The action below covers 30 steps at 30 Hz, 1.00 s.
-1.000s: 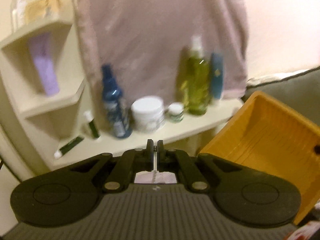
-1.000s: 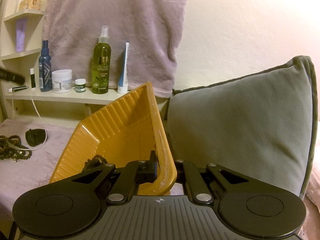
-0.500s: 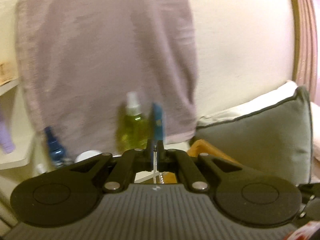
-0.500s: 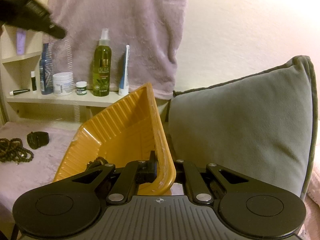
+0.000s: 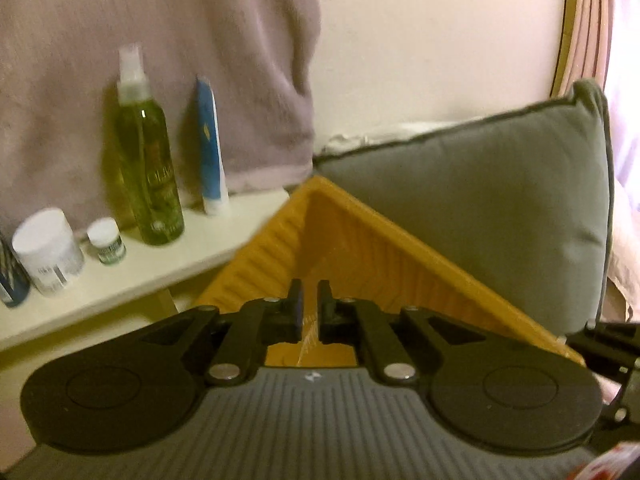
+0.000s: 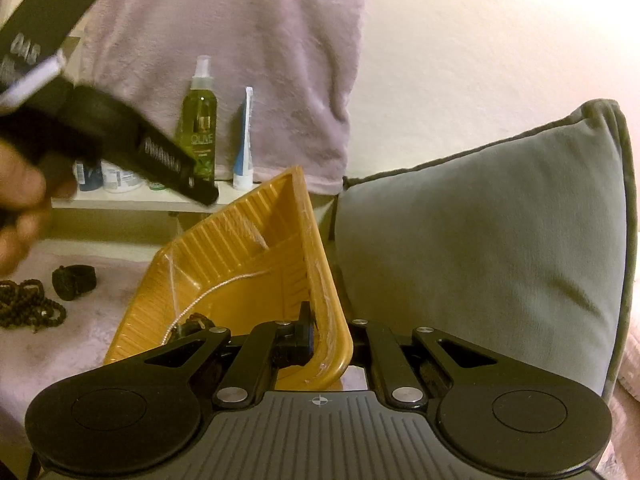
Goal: Organize jewelry
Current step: 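Lift the pearl strand over the tray and open the left gripper, then grasp the black round-faced watch on the towel with the left gripper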
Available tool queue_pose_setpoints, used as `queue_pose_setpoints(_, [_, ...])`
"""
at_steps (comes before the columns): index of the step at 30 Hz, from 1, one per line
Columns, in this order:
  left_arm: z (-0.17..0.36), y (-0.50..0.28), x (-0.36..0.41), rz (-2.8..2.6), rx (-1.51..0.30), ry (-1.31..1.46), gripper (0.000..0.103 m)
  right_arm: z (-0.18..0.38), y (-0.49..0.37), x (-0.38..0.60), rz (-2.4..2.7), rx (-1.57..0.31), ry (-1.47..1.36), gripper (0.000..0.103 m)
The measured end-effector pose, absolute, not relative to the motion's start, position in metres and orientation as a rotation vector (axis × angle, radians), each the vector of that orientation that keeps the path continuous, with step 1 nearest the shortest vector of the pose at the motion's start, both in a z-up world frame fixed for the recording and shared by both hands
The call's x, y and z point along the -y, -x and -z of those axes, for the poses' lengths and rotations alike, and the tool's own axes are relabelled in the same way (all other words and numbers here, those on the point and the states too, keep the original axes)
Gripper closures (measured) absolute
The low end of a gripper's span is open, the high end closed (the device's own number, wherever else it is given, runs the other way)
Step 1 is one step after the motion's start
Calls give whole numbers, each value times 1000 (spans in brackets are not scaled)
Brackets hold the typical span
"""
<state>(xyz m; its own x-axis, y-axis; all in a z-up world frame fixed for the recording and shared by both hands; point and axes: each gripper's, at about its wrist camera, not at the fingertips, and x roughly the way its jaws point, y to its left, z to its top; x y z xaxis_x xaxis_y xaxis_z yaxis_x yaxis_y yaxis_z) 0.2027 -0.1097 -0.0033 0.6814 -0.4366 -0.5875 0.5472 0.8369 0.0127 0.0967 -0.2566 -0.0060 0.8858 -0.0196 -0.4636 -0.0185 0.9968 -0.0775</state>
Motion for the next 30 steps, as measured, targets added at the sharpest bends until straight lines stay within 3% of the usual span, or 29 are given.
queue_pose_setpoints(15, [-20, -184, -8, 219, -585, -135, 86, 7, -99, 258, 7, -494, 87, 97])
queue_pose_setpoints(26, [26, -170, -71, 28, -668, -134, 82, 9, -100, 258, 9, -497, 99, 97])
queue_pose_setpoints(30, [45, -174, -67, 43, -696, -134, 65, 9, -100, 257, 11, -496, 102, 97])
